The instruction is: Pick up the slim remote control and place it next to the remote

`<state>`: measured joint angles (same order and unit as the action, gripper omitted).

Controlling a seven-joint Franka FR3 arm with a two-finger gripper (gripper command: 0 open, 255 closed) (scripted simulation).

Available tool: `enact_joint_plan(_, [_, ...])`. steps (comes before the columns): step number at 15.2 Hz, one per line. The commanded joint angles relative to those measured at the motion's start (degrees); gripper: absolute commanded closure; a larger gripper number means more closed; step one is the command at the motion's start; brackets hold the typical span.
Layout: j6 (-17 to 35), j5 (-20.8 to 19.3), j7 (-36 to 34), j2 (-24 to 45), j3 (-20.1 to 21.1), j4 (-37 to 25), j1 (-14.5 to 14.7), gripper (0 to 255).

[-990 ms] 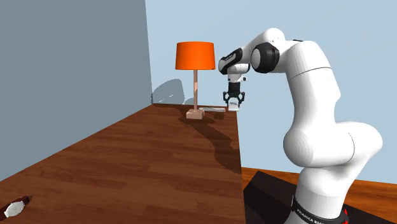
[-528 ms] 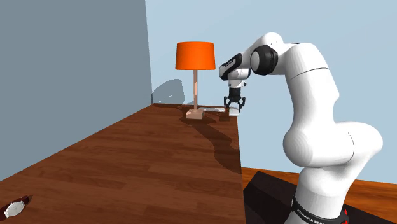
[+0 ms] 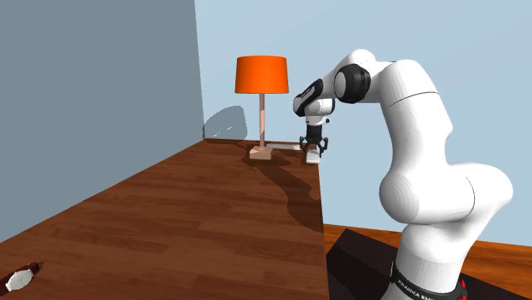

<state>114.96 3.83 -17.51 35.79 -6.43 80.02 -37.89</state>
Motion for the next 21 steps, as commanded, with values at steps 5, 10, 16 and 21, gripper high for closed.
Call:
enact_joint_plan(5, [0.16, 0.02, 0.00, 0.18, 0.01, -0.08, -0.01, 255])
enact_joint_plan(10, [0.15, 0.02, -0.01, 0.17, 0.01, -0.08, 0.00, 0])
enact_joint_plan(16, [-6.00, -0.24, -0.19, -1.78, -0.15, -4.28, -0.03, 0])
enact_joint_plan(21, [-6.00, -0.24, -0.20, -1.78, -0.15, -4.28, -0.03, 0])
